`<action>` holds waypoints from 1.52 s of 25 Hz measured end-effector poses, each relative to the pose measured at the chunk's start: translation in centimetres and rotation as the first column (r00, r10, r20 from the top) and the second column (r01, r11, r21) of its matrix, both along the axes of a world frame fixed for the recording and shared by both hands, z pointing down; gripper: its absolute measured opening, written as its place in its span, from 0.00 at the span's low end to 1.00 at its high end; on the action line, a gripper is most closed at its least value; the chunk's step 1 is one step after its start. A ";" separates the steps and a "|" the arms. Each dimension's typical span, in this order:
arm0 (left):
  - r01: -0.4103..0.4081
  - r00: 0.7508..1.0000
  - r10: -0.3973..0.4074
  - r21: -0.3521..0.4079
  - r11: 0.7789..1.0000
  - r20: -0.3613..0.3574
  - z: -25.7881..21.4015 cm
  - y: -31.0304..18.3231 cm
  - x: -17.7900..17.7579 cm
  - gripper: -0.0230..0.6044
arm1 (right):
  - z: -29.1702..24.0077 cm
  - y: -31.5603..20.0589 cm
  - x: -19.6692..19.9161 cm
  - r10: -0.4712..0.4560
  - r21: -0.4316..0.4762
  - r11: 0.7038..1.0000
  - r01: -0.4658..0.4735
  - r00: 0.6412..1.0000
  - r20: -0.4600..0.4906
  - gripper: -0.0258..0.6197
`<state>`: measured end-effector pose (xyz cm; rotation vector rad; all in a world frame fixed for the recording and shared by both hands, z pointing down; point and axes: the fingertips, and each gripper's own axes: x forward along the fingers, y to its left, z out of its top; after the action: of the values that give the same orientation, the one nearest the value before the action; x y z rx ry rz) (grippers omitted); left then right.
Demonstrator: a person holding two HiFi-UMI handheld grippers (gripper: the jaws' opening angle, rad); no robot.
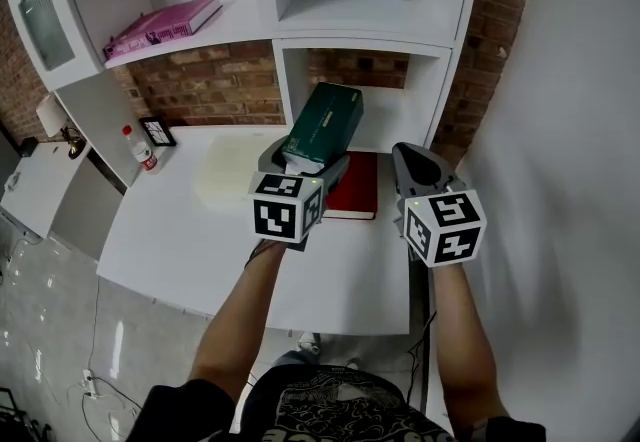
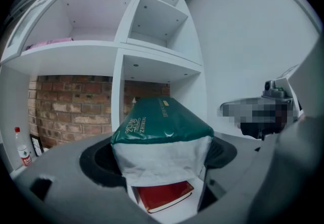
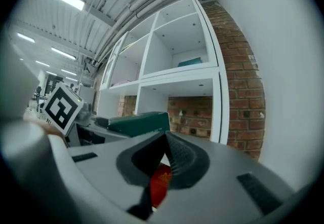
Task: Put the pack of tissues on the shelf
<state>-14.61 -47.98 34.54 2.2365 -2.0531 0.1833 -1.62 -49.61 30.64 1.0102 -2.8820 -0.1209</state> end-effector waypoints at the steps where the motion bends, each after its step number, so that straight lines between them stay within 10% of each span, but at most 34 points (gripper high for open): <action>1: -0.009 1.000 0.009 -0.002 1.000 0.001 0.0 -0.4 0.0 0.74 | 0.0 -0.3 -0.1 0.007 0.000 1.000 -0.007 1.000 0.001 0.04; 38: -0.202 0.974 0.219 -0.204 0.958 0.064 3.5 -15.1 1.7 0.74 | 1.4 -5.7 3.8 0.237 -0.018 0.971 -0.238 0.970 -0.045 0.04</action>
<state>-12.93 -63.12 38.06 2.3546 -1.7417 0.4843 2.22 -55.32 32.03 1.3213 -2.6914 -0.0912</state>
